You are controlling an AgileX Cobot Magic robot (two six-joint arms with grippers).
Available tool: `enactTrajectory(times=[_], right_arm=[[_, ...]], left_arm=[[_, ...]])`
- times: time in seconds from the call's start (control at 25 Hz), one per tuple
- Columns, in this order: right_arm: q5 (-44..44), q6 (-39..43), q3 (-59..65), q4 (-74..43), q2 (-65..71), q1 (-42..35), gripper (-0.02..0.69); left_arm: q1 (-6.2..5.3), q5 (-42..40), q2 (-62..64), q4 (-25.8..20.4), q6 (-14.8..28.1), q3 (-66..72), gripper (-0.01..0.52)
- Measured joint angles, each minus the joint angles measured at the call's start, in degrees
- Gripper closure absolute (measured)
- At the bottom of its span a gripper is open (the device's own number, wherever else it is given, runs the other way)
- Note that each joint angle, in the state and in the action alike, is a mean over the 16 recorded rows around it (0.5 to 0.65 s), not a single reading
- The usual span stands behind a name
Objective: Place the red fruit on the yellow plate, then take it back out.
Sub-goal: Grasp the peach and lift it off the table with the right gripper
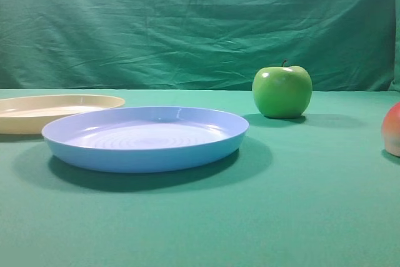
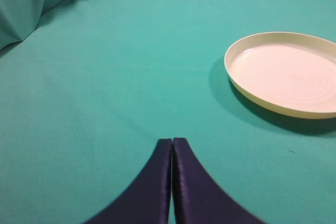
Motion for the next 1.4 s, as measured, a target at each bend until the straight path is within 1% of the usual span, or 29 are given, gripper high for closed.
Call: enactTrajectory(times=[0.12,0.24,0.32,0.68,0.8,0.88,1.0,1.12,1.24,1.4], right_arm=[[-0.5,-0.3,-1.4,-0.4,5.8,1.6,0.645],[-1.3,-0.9,-2.7,-0.6,11.5,2.7,0.585],[-2.0,-1.3,-3.6,-0.7,15.0,3.0,0.516],[-5.0,-4.4,-5.9,1.2,27.9,3.3,0.158],[-6.5,-5.8,-6.0,1.9,31.3,3.3,0.069],[-7.7,-6.7,-6.1,2.3,33.4,3.3,0.034],[-9.8,-8.4,-6.1,2.7,36.3,3.7,0.030],[-12.2,-10.3,-6.1,2.9,38.5,4.5,0.060],[-14.4,-12.0,-6.1,2.7,40.1,5.7,0.117],[-16.7,-13.6,-6.2,2.1,41.4,7.2,0.225]], left_arm=[[0.00,0.0,0.0,0.0,0.0,0.0,0.514],[0.00,0.0,0.0,0.0,0.0,0.0,0.514],[0.00,0.0,0.0,0.0,0.0,0.0,0.514],[0.00,0.0,0.0,0.0,0.0,0.0,0.514],[0.00,0.0,0.0,0.0,0.0,0.0,0.514],[0.00,0.0,0.0,0.0,0.0,0.0,0.514],[0.00,0.0,0.0,0.0,0.0,0.0,0.514],[0.00,0.0,0.0,0.0,0.0,0.0,0.514],[0.00,0.0,0.0,0.0,0.0,0.0,0.514],[0.00,0.0,0.0,0.0,0.0,0.0,0.514]])
